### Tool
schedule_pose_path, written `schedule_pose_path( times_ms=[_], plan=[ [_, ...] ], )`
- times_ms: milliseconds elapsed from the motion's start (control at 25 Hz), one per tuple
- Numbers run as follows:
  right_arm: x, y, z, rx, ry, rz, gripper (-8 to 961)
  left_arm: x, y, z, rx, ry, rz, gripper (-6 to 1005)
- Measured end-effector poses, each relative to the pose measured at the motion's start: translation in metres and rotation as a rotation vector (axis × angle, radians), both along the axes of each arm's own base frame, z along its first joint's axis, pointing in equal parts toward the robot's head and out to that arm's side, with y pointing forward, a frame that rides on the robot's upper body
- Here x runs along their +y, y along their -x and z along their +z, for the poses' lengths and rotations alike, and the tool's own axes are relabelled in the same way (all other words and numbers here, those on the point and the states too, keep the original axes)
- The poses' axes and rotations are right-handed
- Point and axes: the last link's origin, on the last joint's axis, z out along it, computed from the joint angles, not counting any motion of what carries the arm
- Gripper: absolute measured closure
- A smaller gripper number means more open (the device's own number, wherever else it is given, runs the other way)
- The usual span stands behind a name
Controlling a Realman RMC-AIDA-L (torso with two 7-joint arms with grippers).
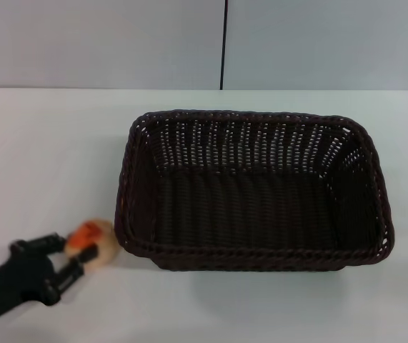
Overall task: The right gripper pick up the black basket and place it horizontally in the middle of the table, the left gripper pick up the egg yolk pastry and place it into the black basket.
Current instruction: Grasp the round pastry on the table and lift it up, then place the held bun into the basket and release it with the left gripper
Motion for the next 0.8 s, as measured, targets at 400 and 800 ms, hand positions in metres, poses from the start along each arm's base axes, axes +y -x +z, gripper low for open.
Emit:
schedule_pose_path(
  times_ms=[400,800],
  plan=[
    [-0.012,-0.009,0.004,0.030,-0.041,-0.029,220,-0.008,0.004,0.047,-0.105,-0.324,0.028,721],
    [-0.025,-0.018,0.003,0.066,-0.083,-0.055,220,0.023,-0.058,0.021,-0.287,-0.372,-0.243,810]
  ],
)
